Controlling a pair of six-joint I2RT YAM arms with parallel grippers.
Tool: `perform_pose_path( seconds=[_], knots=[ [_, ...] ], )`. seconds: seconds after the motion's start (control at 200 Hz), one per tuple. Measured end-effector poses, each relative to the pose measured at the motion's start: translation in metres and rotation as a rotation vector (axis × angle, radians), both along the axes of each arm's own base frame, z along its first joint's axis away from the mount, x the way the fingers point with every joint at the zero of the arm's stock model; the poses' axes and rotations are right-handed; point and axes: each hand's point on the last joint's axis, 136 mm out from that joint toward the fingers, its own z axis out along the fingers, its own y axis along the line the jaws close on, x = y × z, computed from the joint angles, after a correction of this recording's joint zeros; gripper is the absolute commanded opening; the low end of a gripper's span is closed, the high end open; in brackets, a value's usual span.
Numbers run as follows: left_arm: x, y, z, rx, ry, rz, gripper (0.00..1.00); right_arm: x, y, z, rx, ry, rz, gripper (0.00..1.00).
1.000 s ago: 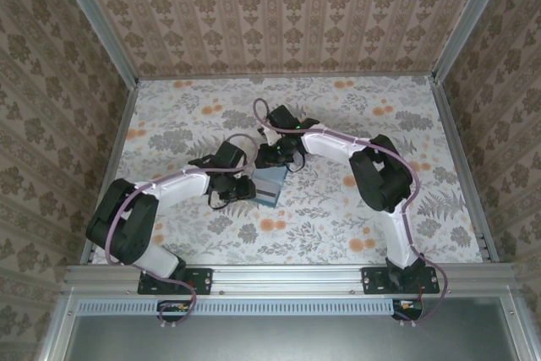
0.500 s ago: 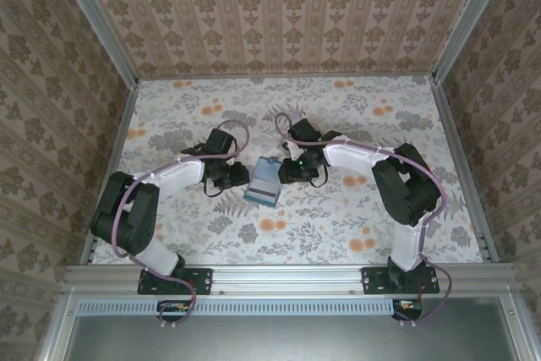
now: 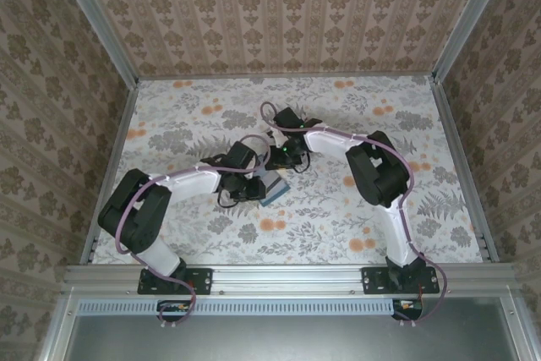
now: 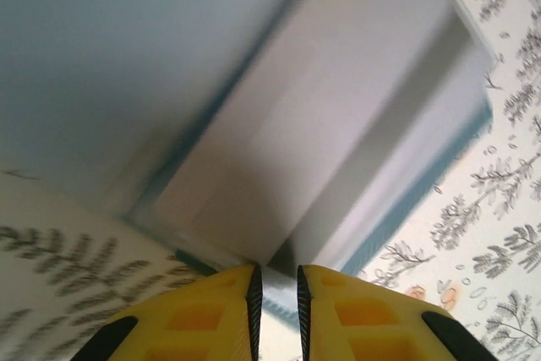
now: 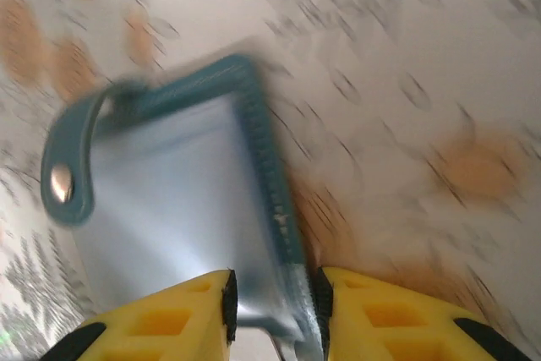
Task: Put the credit cards into the card holder
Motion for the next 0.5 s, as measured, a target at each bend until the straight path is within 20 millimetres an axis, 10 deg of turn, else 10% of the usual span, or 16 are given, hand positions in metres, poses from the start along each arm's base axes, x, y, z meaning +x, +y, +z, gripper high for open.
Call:
perform_pose_path(
  seconds=[0.145, 0.5],
  knots=[
    [-0.008, -0.012, 0.001, 0.004, 0.014, -0.014, 0.23, 0.002, 0.027, 0.001, 0.046, -0.004, 0.068, 0.35],
    [0.004, -0.03, 0.013, -0.003, 0.009, -0.022, 0.3, 0.016, 0.006, 0.011, 0.044, -0.025, 0.057, 0.42]
  ],
)
